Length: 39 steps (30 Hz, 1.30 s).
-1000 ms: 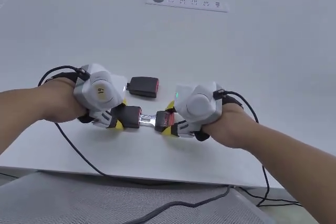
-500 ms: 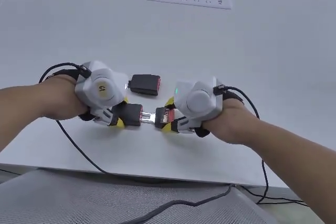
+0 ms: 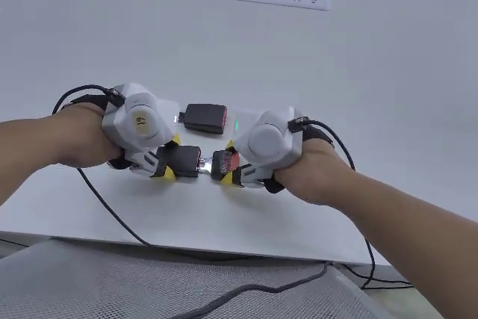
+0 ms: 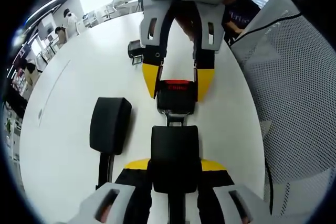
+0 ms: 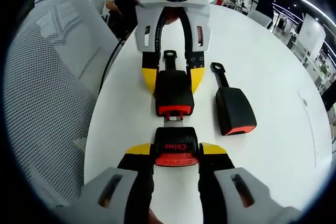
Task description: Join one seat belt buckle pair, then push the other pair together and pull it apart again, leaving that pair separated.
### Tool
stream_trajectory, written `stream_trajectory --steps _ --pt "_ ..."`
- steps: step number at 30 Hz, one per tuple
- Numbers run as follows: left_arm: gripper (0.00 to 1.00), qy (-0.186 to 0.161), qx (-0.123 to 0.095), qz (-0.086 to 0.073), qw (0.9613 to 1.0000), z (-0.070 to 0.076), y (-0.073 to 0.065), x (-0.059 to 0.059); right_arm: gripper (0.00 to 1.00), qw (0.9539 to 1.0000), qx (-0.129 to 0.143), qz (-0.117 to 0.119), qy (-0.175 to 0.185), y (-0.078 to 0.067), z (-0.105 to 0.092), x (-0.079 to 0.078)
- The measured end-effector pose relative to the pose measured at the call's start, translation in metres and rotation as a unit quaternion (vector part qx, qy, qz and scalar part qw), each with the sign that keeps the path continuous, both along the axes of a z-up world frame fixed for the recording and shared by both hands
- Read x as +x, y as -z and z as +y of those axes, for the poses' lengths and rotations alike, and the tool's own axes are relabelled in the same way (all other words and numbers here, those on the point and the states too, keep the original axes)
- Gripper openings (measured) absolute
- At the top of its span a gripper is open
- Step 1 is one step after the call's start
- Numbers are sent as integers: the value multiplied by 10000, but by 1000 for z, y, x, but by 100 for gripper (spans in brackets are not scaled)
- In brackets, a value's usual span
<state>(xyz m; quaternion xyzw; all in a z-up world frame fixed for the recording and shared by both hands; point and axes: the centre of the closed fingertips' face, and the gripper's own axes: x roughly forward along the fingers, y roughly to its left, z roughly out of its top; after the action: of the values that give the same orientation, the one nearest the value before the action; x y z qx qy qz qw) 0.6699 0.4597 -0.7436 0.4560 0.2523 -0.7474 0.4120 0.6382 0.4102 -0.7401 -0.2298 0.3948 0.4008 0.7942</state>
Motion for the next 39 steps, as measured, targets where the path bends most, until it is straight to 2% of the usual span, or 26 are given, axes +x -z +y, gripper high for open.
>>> stream_trajectory --steps 6,8,11,14,39 --pt "32 80 1 -30 10000 0 0 0 30 10000 15 24 6 0 1 1" --pt "32 125 -14 -33 9999 0 0 -1 30 9999 123 24 13 -1 8 3" --pt "32 139 -6 -47 9999 0 0 -1 30 10000 -33 20 -53 -1 11 6" --pt "32 129 9 -50 9999 0 -1 -1 29 10000 51 35 -38 -2 9 6" --pt "32 114 -3 -32 9999 0 -1 -1 30 9999 -87 88 9 0 10 7"
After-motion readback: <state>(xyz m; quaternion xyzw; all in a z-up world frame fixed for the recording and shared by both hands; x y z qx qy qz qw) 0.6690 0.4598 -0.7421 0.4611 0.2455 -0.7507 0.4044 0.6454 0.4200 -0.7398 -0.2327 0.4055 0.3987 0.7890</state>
